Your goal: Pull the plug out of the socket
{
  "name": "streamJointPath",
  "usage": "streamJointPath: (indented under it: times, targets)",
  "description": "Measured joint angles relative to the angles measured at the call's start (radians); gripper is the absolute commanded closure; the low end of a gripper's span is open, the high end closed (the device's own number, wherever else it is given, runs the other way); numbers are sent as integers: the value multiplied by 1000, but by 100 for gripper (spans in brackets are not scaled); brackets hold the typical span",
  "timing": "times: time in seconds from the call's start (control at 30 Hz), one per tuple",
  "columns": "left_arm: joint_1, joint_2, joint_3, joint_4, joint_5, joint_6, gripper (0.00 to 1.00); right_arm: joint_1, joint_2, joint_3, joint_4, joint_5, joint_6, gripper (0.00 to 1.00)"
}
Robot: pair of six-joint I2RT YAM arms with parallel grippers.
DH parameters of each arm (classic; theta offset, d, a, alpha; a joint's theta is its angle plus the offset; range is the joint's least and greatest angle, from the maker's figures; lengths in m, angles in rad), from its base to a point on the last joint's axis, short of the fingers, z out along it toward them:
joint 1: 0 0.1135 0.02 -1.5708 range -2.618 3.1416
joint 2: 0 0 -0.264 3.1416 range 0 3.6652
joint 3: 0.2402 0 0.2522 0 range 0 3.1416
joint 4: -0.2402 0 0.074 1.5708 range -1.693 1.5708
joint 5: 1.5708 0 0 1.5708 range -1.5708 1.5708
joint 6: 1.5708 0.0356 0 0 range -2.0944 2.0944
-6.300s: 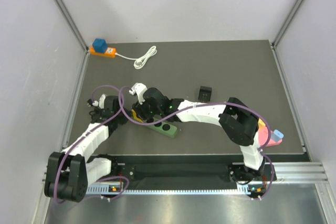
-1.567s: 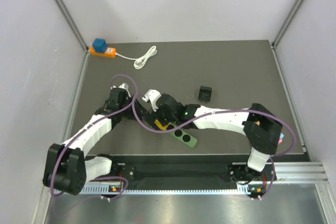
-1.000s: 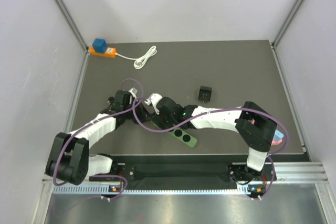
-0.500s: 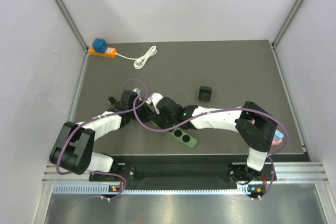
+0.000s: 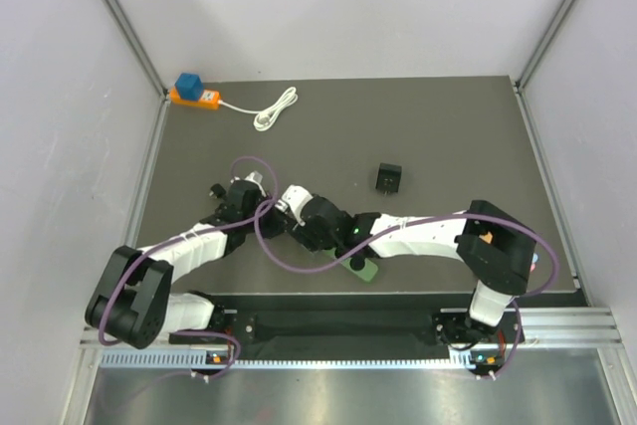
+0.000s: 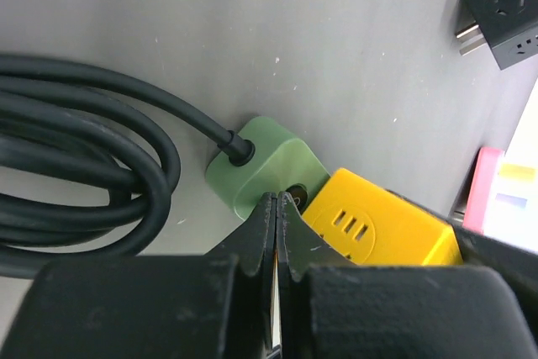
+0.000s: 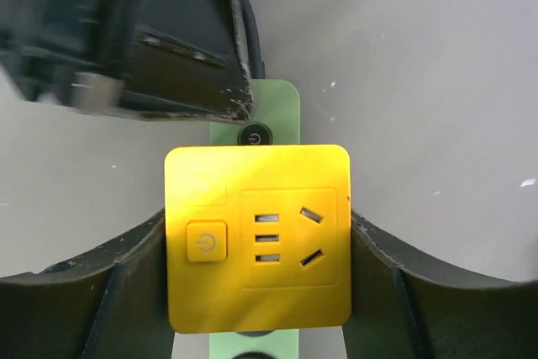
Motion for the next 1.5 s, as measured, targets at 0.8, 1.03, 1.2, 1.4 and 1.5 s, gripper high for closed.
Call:
streamJointPath:
  times: [0.8, 1.03, 1.2, 1.4, 1.5]
  targets:
    - [-23, 40, 10, 96, -61, 2, 100, -140, 38, 103, -80, -216, 139, 100]
    - [-21, 42, 9, 86, -91, 4, 100, -32, 107, 193, -150, 23, -53, 100]
    - [-22, 66, -21, 8, -90, 12, 100, -55, 105, 176, -94, 19, -45, 100]
    - [-32, 63, -16, -5, -82, 26, 100, -176, 51, 122, -9, -278, 147, 100]
    - [-34, 42, -5, -59, -93, 37, 100, -197, 42, 122, -3, -321, 185, 100]
